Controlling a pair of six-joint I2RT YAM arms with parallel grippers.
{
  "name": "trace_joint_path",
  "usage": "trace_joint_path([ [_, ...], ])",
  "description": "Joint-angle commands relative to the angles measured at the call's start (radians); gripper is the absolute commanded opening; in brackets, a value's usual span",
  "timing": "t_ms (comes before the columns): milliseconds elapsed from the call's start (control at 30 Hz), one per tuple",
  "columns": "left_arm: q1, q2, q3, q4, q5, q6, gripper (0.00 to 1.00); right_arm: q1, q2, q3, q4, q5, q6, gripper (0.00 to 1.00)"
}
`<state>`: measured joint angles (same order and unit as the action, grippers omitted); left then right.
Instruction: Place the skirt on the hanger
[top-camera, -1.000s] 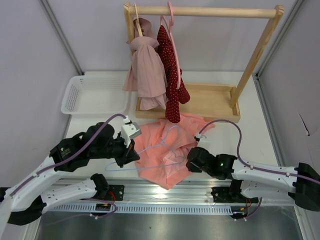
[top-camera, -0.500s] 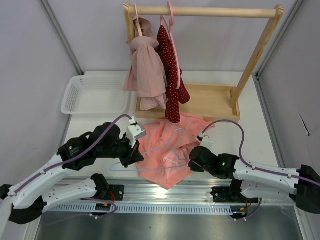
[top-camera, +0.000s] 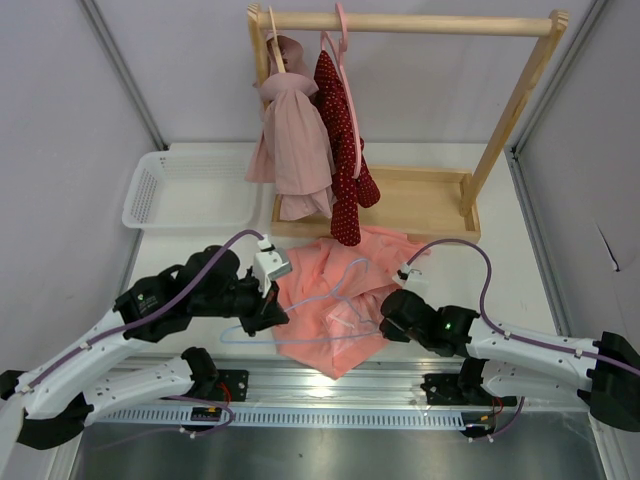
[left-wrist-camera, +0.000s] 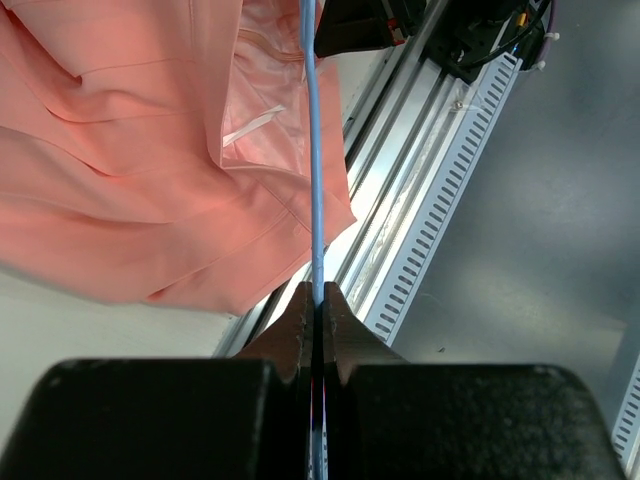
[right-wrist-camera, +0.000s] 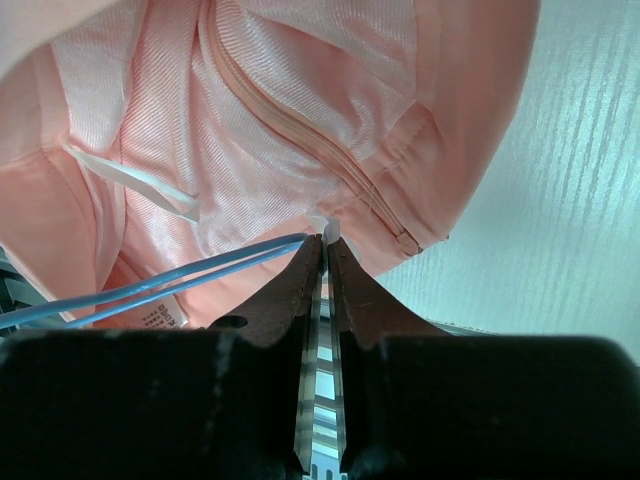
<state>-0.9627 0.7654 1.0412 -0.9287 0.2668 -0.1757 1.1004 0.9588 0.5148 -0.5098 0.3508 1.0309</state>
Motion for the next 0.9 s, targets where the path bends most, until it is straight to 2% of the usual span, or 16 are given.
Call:
trace_joint_path([
  [0,-0.004,-0.012,-0.007,0.039,0.025,-0.01,0.0,-0.01,-0.006,-0.004,0.021,0.008,-0.011,0.11],
  [867,-0.004,0.005,-0.058,0.117,0.043,-0.019,0.0,-0.014,0.008,0.002,0.037,-0.009,-0.023,0.11],
])
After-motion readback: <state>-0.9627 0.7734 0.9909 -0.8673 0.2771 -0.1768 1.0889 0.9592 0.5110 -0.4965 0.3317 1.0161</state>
